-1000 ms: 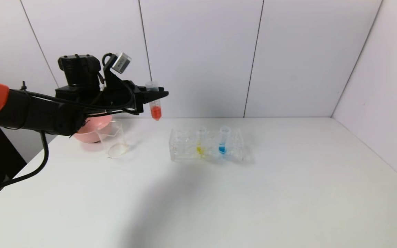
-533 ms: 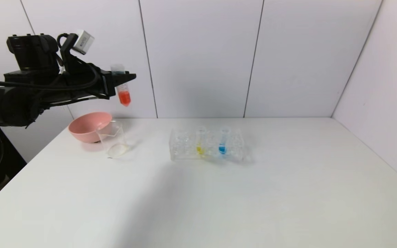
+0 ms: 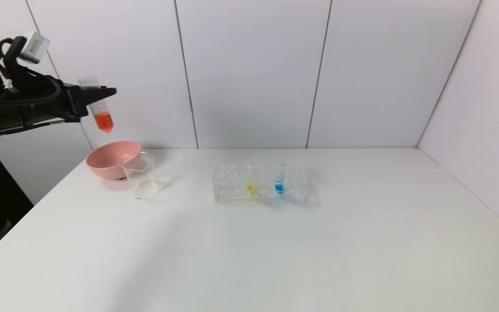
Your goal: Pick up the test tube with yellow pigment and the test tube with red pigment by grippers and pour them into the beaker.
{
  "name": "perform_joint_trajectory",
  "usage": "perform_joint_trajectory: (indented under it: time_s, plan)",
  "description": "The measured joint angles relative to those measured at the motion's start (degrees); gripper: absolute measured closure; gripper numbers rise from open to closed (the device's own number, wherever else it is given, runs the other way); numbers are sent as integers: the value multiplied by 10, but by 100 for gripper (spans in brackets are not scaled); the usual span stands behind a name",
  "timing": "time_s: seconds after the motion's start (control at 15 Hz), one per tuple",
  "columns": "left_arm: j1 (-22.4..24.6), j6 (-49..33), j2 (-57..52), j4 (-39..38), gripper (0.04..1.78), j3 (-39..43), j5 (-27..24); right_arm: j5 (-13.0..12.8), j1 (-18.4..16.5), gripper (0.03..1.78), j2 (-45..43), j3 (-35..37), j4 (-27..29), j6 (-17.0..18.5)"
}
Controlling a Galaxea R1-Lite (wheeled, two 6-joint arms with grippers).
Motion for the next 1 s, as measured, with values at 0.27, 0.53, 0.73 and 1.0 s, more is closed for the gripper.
perform_joint_trajectory:
  time_s: [0.27,0.53,0.73,1.0]
  plan:
    - [88,-16,-16,-3,132,17,-26,0,0,170,0,0,0,0]
    - [112,-18,-19,-4,132,31,-26,0,0,170,0,0,0,0]
    - [112,-19,-19,-4,132,37,-22,0,0,170,0,0,0,0]
    - [111,-13,-10,-5,132,38,3,0,0,170,0,0,0,0]
